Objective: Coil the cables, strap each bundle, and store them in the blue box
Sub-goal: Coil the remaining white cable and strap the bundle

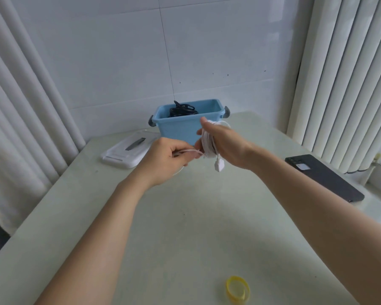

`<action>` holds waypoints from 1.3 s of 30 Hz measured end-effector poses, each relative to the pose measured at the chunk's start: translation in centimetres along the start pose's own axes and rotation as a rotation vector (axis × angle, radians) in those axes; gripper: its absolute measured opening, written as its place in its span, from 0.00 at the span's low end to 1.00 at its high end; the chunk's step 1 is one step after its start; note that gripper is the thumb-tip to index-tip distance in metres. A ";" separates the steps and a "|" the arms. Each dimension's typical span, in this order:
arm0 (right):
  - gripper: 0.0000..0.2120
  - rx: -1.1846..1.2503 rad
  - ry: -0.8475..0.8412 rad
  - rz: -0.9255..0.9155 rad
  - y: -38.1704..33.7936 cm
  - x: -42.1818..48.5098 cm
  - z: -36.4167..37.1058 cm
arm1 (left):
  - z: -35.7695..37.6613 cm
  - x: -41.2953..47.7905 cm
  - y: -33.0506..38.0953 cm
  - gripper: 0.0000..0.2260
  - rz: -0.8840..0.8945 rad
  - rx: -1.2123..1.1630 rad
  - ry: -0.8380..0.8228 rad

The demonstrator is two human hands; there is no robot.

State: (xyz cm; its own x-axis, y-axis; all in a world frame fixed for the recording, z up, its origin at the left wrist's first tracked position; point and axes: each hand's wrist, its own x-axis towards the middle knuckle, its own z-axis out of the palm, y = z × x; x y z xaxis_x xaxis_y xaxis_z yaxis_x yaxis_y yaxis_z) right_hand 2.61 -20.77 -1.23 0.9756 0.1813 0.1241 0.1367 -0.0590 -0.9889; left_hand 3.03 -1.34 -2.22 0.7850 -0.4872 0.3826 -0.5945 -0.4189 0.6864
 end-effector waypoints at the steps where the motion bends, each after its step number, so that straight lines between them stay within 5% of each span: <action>1: 0.26 -0.054 -0.095 0.004 0.1 -0.3 0.3 | -0.1 0.0 0.0 0.02 0.011 -0.019 0.034; 6: 0.23 -0.356 -0.305 -0.047 0.7 -0.8 0.6 | -1.3 -0.1 -1.5 0.04 -0.005 -0.153 0.075; 13: 0.19 -0.354 -0.220 0.078 1.1 -0.5 -0.5 | -2.1 -0.7 -3.3 0.12 -0.120 -0.041 -0.082; 18: 0.16 -0.107 0.023 0.146 0.9 -0.3 -1.5 | -3.1 -1.0 -3.6 0.08 -0.158 0.033 -0.085; 24: 0.18 0.805 0.190 0.353 0.8 0.8 -3.2 | -3.2 -1.1 -4.8 0.08 -0.251 0.220 -0.137; 29: 0.20 1.238 0.301 0.295 0.9 1.3 -3.8 | -2.7 -0.7 -5.8 0.13 -0.317 0.554 -0.150; 35: 0.11 1.302 0.531 0.108 -0.3 1.0 -5.2 | -2.1 -0.7 -3.5 0.14 -0.246 0.765 -0.161; 39: 0.10 0.992 0.538 0.005 -0.9 1.0 -4.4 | -1.4 -0.7 -0.8 0.13 -0.176 0.630 -0.271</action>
State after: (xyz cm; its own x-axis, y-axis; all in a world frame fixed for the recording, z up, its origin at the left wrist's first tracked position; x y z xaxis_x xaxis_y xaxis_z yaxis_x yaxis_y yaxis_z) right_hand 4.24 -24.81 0.18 0.9557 -0.2777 -0.0976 0.1698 0.7909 -0.5880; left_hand 3.21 0.45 -2.15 0.8565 -0.5106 0.0753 -0.5144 -0.8329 0.2041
